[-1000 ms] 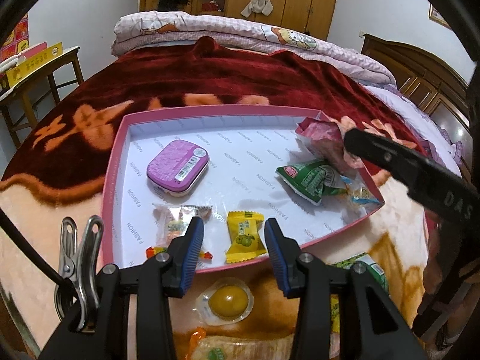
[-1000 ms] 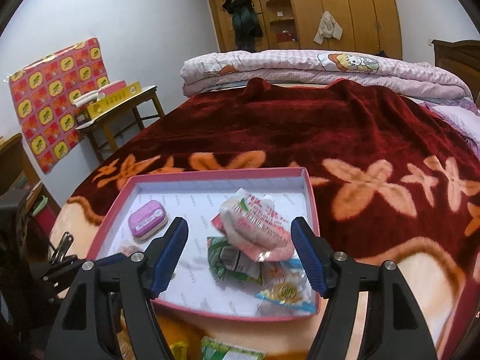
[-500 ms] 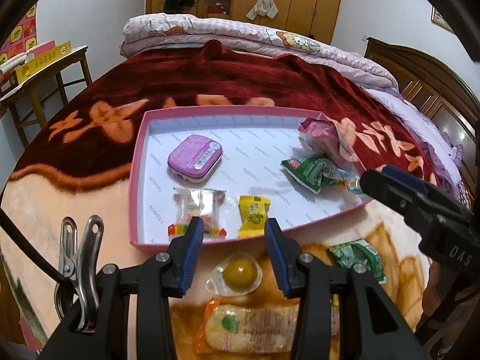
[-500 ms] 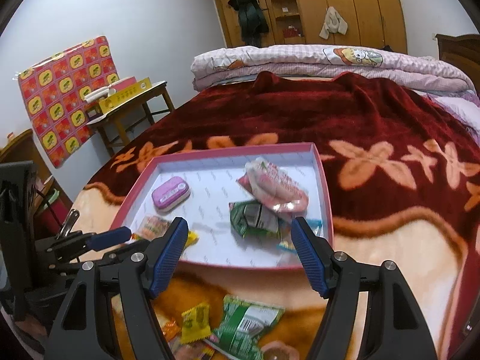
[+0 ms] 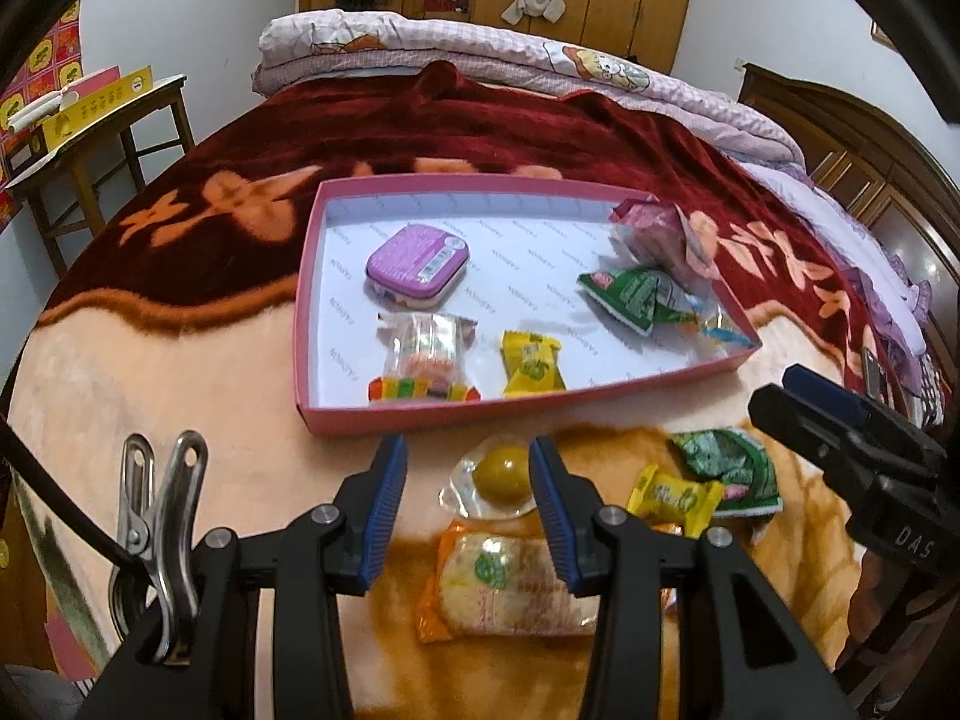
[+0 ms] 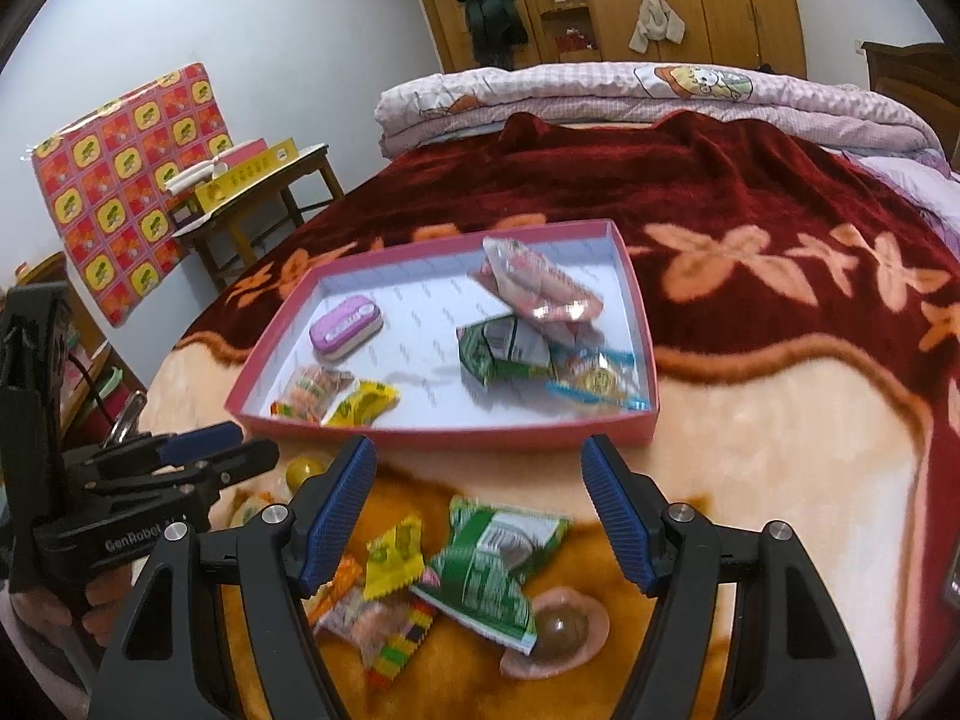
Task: Organize snacks
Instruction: 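Move the left gripper to the yellow jelly cup while the right moves to the green packet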
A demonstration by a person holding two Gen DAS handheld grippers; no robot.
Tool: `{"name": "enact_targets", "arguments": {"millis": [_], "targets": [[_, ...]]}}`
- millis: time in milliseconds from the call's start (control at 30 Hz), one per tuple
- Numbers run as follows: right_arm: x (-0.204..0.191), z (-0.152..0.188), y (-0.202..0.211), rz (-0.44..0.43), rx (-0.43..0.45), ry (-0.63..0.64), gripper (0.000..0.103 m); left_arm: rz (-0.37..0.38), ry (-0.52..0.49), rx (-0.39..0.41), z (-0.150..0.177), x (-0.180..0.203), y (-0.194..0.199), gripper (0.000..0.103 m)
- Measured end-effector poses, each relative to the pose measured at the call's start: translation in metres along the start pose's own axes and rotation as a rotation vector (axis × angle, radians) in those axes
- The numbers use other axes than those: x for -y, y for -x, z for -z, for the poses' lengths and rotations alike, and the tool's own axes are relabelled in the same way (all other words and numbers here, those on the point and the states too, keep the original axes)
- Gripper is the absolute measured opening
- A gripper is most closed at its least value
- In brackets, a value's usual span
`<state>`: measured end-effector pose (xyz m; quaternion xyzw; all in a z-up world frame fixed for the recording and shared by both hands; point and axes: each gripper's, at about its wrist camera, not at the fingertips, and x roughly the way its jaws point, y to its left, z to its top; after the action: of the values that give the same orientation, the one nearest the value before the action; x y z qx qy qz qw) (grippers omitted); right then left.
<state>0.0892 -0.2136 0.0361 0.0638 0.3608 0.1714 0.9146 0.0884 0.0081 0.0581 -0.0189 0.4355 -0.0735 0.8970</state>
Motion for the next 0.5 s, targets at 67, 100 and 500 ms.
{"name": "enact_targets", "arguments": {"millis": [67,100,500], "targets": [[0.000,0.005,-0.001,0.001,-0.011,-0.002,0.073,0.010,0.000,-0.008,0.003,-0.001,-0.001,0.045],[0.001,0.007,-0.001,0.000,-0.017,-0.005,0.073,0.029,0.003,-0.015,0.005,-0.002,-0.001,0.046],[0.012,0.023,-0.004,-0.003,-0.058,-0.045,0.073,0.075,-0.004,-0.078,0.011,0.010,-0.016,0.051]]}}
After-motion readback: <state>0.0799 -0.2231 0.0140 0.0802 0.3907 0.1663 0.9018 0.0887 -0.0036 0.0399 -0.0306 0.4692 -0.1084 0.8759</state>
